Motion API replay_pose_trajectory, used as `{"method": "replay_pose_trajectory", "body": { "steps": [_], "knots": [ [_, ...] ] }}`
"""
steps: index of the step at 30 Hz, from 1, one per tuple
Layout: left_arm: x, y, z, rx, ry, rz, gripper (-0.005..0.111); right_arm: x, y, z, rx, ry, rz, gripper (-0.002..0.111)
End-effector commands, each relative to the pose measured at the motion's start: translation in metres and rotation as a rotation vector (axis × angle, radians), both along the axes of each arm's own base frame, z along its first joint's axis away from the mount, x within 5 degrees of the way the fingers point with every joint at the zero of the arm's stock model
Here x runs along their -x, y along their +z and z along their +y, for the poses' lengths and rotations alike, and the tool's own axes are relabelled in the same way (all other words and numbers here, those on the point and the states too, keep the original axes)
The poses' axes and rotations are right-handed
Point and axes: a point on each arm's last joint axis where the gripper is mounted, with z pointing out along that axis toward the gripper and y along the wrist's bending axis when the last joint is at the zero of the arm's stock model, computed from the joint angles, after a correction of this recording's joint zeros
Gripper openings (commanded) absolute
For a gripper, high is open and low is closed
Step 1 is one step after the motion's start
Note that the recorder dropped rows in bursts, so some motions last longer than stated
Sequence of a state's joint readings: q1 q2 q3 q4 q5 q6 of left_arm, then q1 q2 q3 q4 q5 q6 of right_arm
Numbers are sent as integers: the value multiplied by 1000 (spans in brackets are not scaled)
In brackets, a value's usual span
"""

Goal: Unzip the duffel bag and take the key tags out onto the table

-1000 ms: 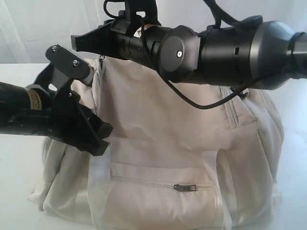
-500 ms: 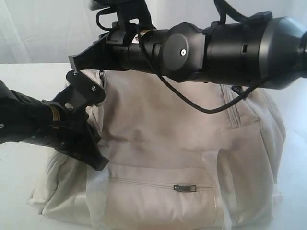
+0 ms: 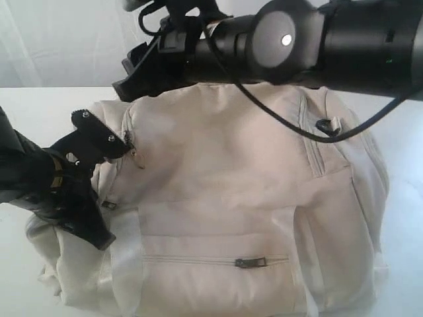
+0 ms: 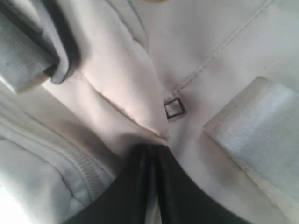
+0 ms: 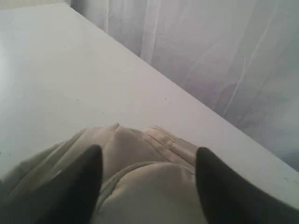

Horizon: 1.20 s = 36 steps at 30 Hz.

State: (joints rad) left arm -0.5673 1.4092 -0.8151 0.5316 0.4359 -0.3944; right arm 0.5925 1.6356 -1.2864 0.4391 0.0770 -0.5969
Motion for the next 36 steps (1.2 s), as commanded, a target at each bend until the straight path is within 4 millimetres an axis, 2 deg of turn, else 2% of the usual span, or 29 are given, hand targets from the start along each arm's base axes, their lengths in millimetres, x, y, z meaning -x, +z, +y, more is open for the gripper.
{"method": "replay_pose_trajectory", "body": {
  "steps": [1, 3, 5, 8, 15, 20, 24, 27, 28, 29, 32, 34, 36],
  "knots": [
    [7, -1, 8, -35, 73, 40, 45, 5, 12, -20, 31, 9, 56, 65],
    [6, -1, 7, -14, 90, 31, 61, 8, 7, -25, 62, 23, 110, 64],
    [6, 0, 6, 1, 106, 26, 67, 9, 2, -29, 83, 25, 159, 64],
    [6, -1, 7, -9, 107, 28, 67, 10, -3, -38, 131, -14, 213, 64],
    [7, 11, 16, -50, 149, -32, 67, 6, -19, -84, 418, -393, 345, 64],
    [8, 14, 17, -38, 154, -54, 67, 13, -25, -91, 457, -460, 459, 64],
    [8, 14, 17, -38, 159, -52, 67, 21, -32, -105, 533, -595, 547, 64],
    [8, 14, 17, -36, 158, -54, 67, 32, -54, -112, 582, -642, 637, 64],
    [8, 14, 17, -35, 156, -55, 67, 36, -63, -112, 586, -634, 672, 62],
    [7, 15, 16, -28, 155, -59, 67, 39, -70, -111, 579, -618, 699, 56],
    [6, 15, 14, -11, 144, -71, 67, 45, -82, -107, 535, -570, 756, 26],
    [5, 16, 14, -9, 130, -86, 67, 50, -89, -100, 504, -484, 802, 0],
    [3, 17, 15, -25, 127, -105, 67, 57, -93, -92, 454, -383, 859, 0]
  ]
}}
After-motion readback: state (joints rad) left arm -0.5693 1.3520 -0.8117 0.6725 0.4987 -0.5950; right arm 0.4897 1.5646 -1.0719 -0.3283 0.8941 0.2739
